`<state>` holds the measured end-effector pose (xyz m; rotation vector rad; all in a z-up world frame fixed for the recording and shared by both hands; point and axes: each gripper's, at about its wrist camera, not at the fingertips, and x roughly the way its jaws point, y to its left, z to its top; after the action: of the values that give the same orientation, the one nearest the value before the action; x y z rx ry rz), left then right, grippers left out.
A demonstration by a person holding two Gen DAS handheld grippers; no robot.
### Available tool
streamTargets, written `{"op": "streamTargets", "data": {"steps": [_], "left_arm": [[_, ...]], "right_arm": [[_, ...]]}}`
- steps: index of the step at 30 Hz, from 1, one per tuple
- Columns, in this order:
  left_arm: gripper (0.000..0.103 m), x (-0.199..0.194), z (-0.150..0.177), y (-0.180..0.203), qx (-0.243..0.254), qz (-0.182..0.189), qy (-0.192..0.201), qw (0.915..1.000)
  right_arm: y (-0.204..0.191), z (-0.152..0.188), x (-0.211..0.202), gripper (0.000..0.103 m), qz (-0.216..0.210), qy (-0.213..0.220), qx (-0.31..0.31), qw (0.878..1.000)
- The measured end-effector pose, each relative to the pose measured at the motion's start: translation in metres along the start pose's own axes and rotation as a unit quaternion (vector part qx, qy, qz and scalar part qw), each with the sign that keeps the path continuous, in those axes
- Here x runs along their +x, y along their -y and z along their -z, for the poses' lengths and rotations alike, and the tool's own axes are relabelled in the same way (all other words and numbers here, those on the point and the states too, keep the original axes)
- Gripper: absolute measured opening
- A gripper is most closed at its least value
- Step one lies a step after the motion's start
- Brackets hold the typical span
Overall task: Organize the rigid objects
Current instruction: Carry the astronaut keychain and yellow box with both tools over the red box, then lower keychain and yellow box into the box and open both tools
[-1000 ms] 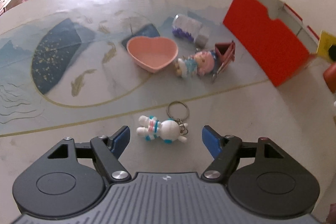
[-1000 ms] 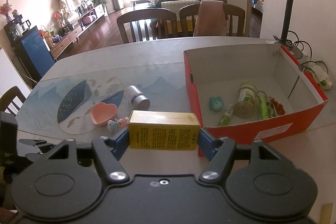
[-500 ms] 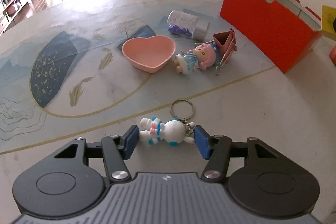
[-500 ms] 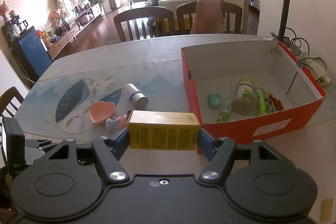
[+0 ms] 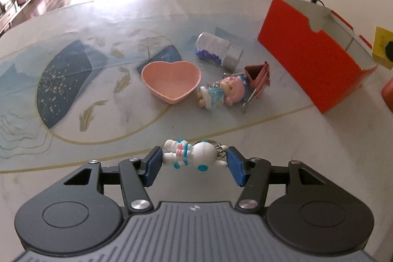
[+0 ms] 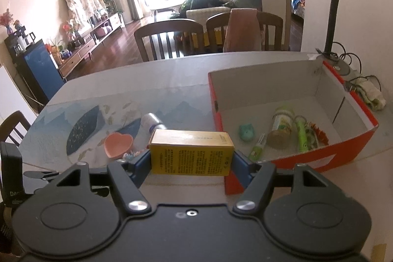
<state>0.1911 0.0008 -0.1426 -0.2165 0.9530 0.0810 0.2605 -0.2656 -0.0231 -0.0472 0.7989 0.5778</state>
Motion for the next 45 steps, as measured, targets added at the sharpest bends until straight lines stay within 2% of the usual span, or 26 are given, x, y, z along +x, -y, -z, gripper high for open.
{"op": "streamTargets", "data": {"steps": [4,9,14,22,29,32,39,45], "left_arm": [[0.057,-0.012,-0.014,0.005,-0.018,0.007,0.015,0.9997],[0.057,-0.034,-0.042,0.020,-0.035,0.027,0.051,0.9977],[0.057,-0.049,-0.071,0.050,-0.023,0.050,0.080,0.9952],[0.057,-0.047,-0.111,0.108,0.012,0.073,0.093,0.9930],[0.057,-0.031,-0.154,0.147,0.012,0.101,0.088,0.9909],[0.057,-0.020,-0.170,0.163,0.023,0.096,0.087,0.9913],[0.057,0.024,-0.199,0.203,0.054,0.087,0.056,0.9932],[0.057,0.068,-0.211,0.232,0.085,0.056,0.032,0.9943]], "right_arm": [[0.011,-0.009,-0.001,0.069,0.000,0.009,-0.005,1.000],[0.027,-0.017,0.000,0.069,0.002,0.017,-0.014,1.000],[0.048,-0.023,0.002,0.069,0.006,0.022,-0.018,1.000],[0.089,-0.028,0.009,0.069,0.027,0.021,-0.020,0.999],[0.116,-0.022,0.016,0.069,0.041,0.005,-0.020,0.999],[0.122,-0.020,0.022,0.069,0.043,-0.004,-0.025,0.999],[0.140,-0.021,0.043,0.069,0.041,-0.028,-0.043,0.998],[0.154,-0.025,0.066,0.069,0.043,-0.056,-0.038,0.997]]}}
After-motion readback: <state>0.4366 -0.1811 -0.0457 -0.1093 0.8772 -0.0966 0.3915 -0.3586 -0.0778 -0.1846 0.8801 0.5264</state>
